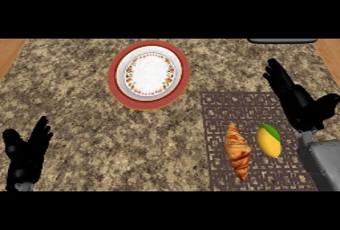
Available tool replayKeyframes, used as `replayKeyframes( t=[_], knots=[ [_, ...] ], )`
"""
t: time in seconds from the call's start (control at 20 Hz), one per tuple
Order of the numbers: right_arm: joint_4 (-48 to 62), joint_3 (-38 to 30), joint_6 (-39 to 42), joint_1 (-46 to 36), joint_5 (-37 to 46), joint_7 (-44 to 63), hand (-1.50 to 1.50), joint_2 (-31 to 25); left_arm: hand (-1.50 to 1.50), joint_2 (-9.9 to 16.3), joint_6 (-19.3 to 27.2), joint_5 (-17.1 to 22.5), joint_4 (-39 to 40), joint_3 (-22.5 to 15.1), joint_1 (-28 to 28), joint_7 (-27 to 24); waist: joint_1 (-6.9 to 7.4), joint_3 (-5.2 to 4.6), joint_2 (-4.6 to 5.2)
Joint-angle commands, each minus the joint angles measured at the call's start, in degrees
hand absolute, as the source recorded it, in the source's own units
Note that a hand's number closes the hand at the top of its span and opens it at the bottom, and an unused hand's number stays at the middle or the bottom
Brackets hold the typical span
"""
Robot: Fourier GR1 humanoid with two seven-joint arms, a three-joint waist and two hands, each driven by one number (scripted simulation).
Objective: Pick the lemon from the placemat and place it in the plate
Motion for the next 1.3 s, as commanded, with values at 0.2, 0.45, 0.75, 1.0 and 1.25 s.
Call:
replayKeyframes(
  t=[0.2, 0.45, 0.75, 1.0, 1.25],
  knots=[
    [-8.8, 13.3, 13.4, -5.4, -1.1, -6.3, 1.50, 8.1, 0.00, 3.9, -7.0, -3.9, -9.7, -0.8, -13.6, -7.5, 0.74, -0.39, -0.37],
    [-10.0, 23.1, 0.0, -0.8, 28.9, -4.5, 1.50, -2.7, 0.00, 3.8, -9.2, -3.0, -11.9, -0.9, -15.4, -7.8, -1.97, -0.64, -0.83],
    [-11.1, 18.8, -8.8, 14.7, 17.8, -19.6, -1.50, 10.4, 0.00, 3.1, -12.0, -1.8, -13.1, 0.1, -15.9, -7.9, -0.42, -0.47, -0.06],
    [-19.5, 11.2, -5.9, 18.4, 14.5, -24.1, -1.50, 3.8, 0.00, 1.1, -13.5, -4.3, -10.1, 0.9, -16.3, -9.9, -0.50, -0.55, -0.06],
    [-29.1, 6.3, -3.7, 16.3, 18.0, -10.2, -1.50, -6.1, 0.00, 0.5, -13.0, -5.5, -12.0, 0.4, -15.8, -7.1, -0.65, -0.63, -0.27]
  ],
)
